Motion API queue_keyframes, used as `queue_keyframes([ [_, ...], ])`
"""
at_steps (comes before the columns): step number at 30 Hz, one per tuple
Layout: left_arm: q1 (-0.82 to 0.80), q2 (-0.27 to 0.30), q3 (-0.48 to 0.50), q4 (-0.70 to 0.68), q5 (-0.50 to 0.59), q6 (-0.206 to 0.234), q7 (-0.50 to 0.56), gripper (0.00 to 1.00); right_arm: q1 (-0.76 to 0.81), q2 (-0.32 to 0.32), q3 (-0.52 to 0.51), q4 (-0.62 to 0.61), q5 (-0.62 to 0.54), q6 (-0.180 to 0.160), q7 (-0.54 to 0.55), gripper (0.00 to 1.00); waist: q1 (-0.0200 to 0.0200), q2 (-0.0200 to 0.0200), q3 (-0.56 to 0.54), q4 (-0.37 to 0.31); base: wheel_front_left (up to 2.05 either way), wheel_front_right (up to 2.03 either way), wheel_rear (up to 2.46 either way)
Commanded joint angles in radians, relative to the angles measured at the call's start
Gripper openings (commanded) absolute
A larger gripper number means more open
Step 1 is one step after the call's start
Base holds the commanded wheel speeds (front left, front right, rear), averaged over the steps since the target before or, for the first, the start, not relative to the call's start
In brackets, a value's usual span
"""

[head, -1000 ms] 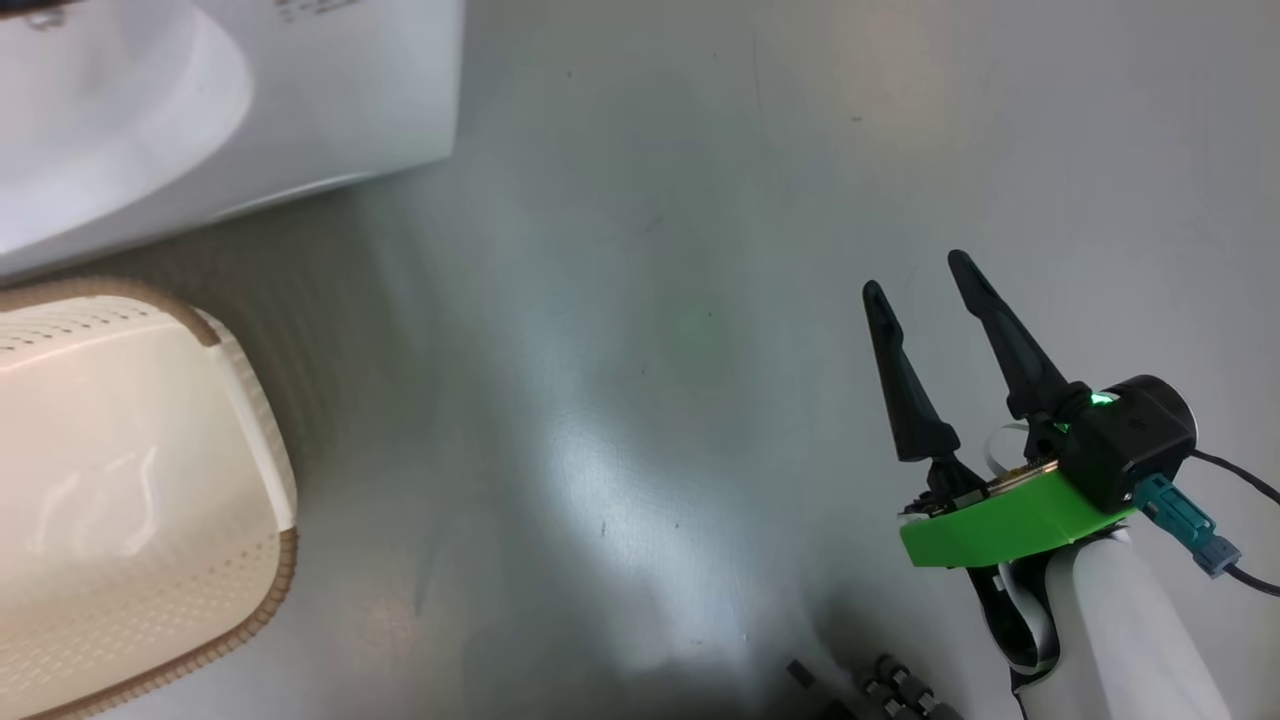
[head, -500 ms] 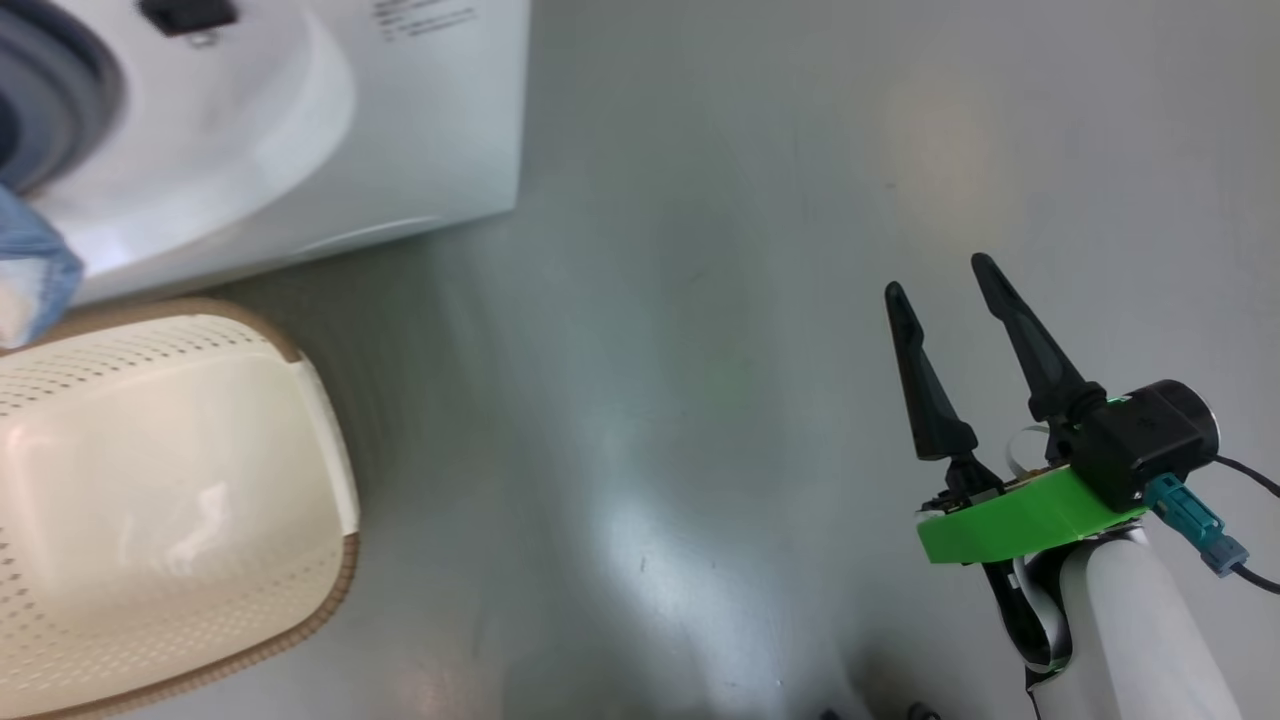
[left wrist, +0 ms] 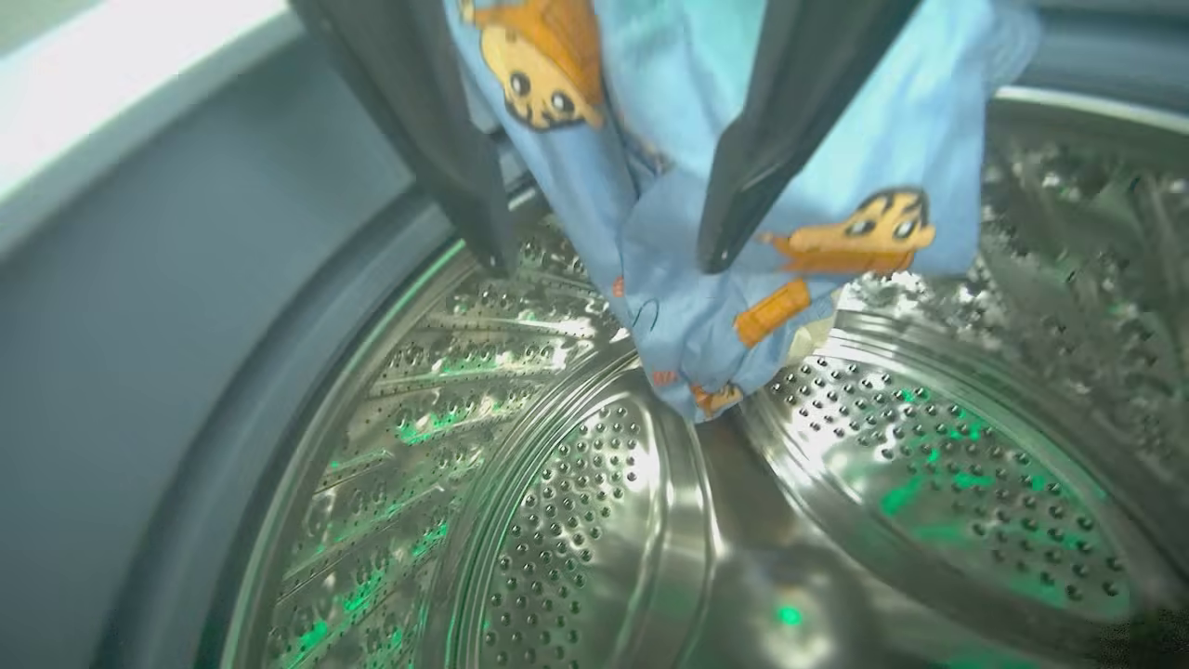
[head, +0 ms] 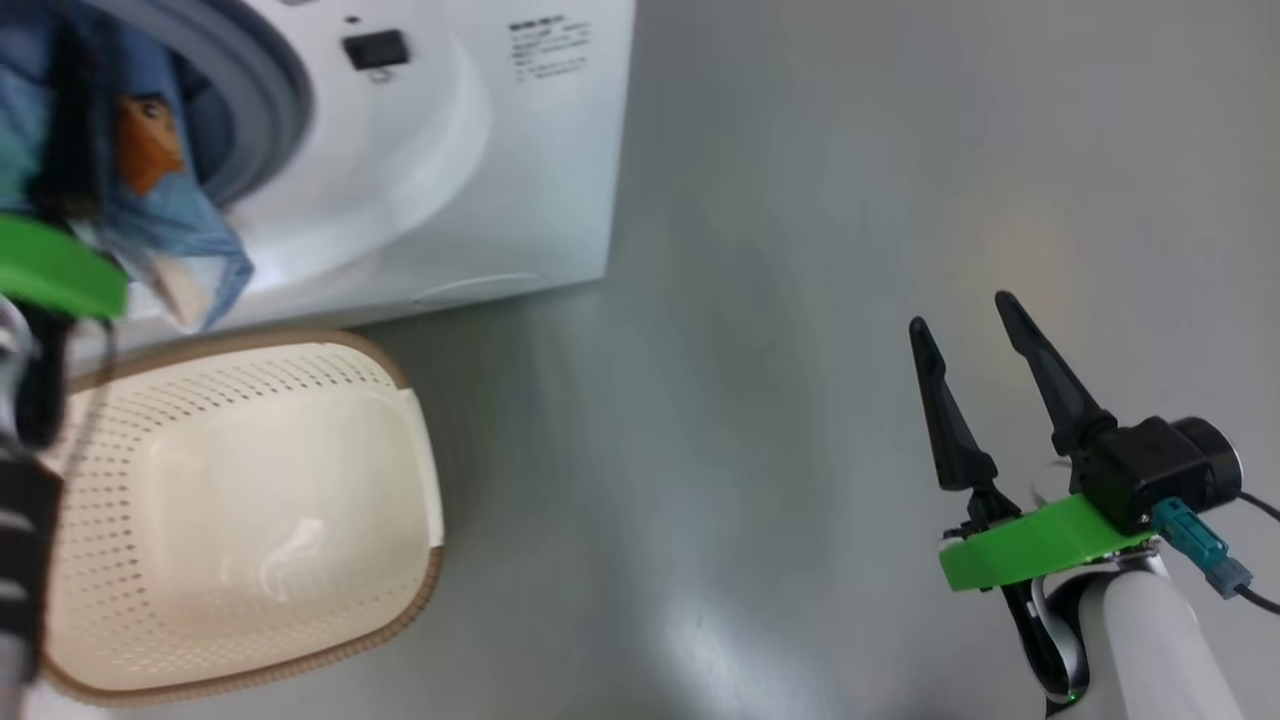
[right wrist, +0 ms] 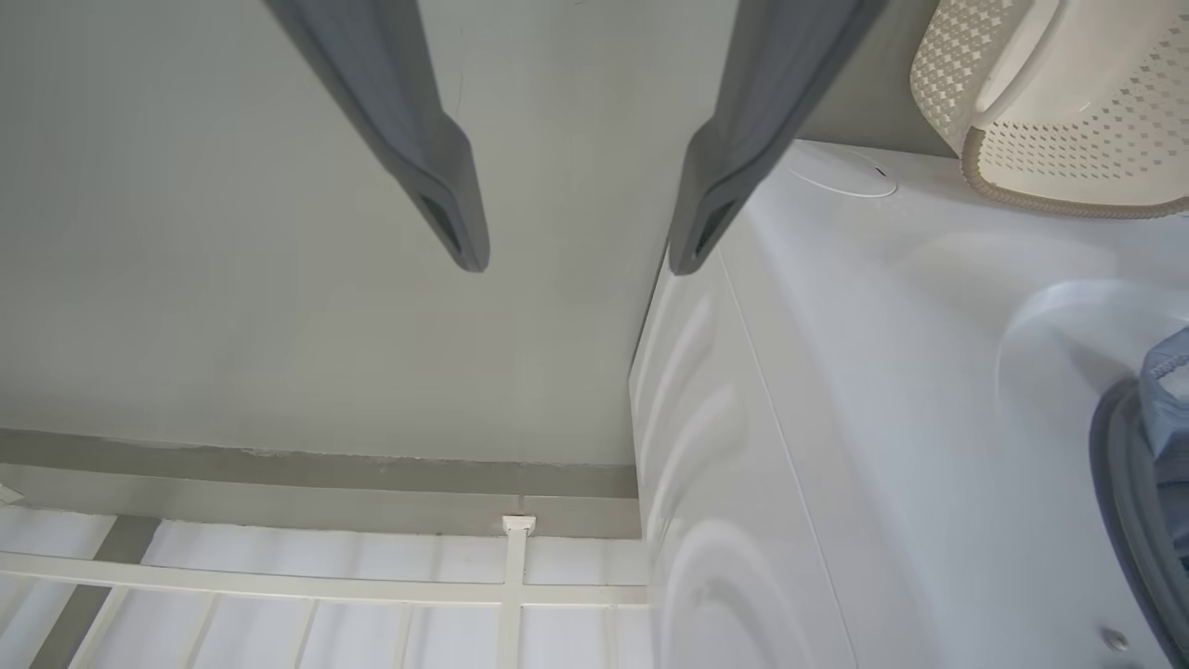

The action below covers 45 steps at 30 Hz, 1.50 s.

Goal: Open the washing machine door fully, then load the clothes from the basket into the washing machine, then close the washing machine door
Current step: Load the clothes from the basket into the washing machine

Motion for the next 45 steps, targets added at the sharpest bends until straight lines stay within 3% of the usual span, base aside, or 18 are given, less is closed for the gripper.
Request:
queue_keyframes([
  [1,0.031,0.045,0.038,-0.035,0.01,0.009,-0.005,1.0,0.03,-0.001,0.02,-0.03,-0.009,0.002,0.003,1.0,0.0,0.0,-0.051,0.043,0.0,0.0,0.0],
  [10,0.37,-0.014,0.128,-0.287,0.034,0.083,-0.005,1.0,0.082,-0.001,0.005,-0.065,-0.02,0.002,0.035,1.0,0.0,0.0,-0.122,0.069,0.0,0.0,0.0],
  [18,0.595,-0.119,0.177,-0.483,0.074,0.125,-0.005,1.0,0.11,-0.001,-0.005,-0.086,-0.026,0.002,0.051,1.0,0.0,0.0,-0.14,0.092,0.0,0.0,0.0],
  [30,0.71,-0.251,0.205,-0.572,0.151,0.128,-0.005,1.0,0.12,-0.001,0.001,-0.096,-0.023,0.002,0.059,1.0,0.0,0.0,-0.152,0.101,0.0,0.0,0.0],
  [45,0.72,-0.286,0.237,-0.564,0.194,0.091,-0.005,1.0,0.114,-0.001,0.006,-0.081,-0.01,0.002,0.046,1.0,0.0,0.0,-0.148,0.086,0.0,0.0,0.0],
])
